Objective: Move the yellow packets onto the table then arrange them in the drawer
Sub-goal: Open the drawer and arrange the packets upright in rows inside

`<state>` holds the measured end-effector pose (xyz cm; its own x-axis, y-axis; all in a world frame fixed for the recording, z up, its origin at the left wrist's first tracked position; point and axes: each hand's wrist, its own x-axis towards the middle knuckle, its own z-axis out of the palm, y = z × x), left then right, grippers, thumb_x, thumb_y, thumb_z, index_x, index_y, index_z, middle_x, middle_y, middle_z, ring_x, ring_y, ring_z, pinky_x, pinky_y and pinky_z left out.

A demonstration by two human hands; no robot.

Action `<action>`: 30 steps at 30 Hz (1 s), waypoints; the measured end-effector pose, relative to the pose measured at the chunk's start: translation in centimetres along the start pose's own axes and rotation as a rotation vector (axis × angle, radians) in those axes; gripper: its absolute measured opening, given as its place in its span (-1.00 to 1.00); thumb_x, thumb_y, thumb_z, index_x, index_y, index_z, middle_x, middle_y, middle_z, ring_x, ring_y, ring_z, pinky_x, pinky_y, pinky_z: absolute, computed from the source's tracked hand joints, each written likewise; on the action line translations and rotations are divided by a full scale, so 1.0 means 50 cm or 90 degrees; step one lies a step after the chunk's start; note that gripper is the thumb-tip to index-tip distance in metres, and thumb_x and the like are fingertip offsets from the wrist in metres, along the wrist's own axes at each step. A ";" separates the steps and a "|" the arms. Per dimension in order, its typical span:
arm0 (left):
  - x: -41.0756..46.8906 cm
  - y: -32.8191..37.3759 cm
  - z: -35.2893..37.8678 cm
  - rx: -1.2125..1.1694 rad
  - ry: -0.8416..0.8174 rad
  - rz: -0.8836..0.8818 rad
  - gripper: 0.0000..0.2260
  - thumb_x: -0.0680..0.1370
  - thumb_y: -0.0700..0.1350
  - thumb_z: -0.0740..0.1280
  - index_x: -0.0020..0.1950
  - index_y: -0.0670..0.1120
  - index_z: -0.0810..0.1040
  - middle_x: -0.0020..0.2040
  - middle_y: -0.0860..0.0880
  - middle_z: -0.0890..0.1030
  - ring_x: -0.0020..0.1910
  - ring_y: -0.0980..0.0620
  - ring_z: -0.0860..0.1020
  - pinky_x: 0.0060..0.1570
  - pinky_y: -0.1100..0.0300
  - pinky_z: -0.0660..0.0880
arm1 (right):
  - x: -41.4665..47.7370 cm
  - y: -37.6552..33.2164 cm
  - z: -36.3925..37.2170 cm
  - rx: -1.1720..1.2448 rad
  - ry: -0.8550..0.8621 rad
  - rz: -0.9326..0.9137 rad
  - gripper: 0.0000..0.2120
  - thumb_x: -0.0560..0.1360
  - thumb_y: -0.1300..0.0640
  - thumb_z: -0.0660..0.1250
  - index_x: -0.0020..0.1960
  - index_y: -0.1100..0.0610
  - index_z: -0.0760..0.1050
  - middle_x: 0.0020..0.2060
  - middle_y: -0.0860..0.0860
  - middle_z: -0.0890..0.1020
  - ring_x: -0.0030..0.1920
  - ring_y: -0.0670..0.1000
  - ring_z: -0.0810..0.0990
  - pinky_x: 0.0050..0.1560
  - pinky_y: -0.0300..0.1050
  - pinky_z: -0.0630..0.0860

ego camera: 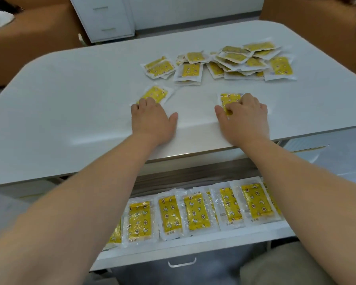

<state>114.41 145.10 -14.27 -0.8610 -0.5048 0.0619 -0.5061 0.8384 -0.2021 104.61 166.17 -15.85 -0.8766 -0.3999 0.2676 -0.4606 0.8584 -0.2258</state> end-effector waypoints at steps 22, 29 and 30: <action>-0.170 -0.068 -0.024 -0.244 -0.050 -0.028 -0.51 0.65 0.04 0.22 0.55 -0.06 0.27 0.55 -0.15 0.26 0.47 -0.22 0.27 0.34 -0.10 0.31 | 0.000 -0.084 -0.066 0.071 -0.261 0.155 -0.28 0.51 -0.10 0.39 0.56 0.01 0.15 0.40 0.21 0.30 0.41 0.28 0.27 0.32 0.14 0.33; -0.165 -0.088 -0.021 -0.291 -0.079 -0.011 -0.42 0.62 0.13 0.26 0.60 0.06 0.19 0.48 -0.09 0.38 0.45 -0.22 0.28 0.35 -0.11 0.30 | -0.015 -0.092 -0.086 0.176 -0.347 0.154 0.03 0.32 -0.14 0.62 0.60 -0.01 0.11 0.43 0.12 0.39 0.35 0.20 0.46 0.34 0.16 0.47; -0.165 -0.089 -0.022 -0.316 -0.070 -0.019 -0.41 0.61 0.11 0.29 0.60 0.06 0.20 0.48 -0.11 0.39 0.45 -0.23 0.28 0.37 -0.11 0.28 | -0.017 -0.093 -0.089 0.189 -0.343 0.145 0.03 0.32 -0.11 0.63 0.60 0.00 0.11 0.42 0.09 0.41 0.34 0.18 0.48 0.33 0.15 0.48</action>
<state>123.71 145.77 -12.79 -0.8487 -0.5266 -0.0478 -0.5165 0.8061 0.2888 108.13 163.94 -10.85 -0.8682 -0.3901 -0.3067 -0.2067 0.8462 -0.4911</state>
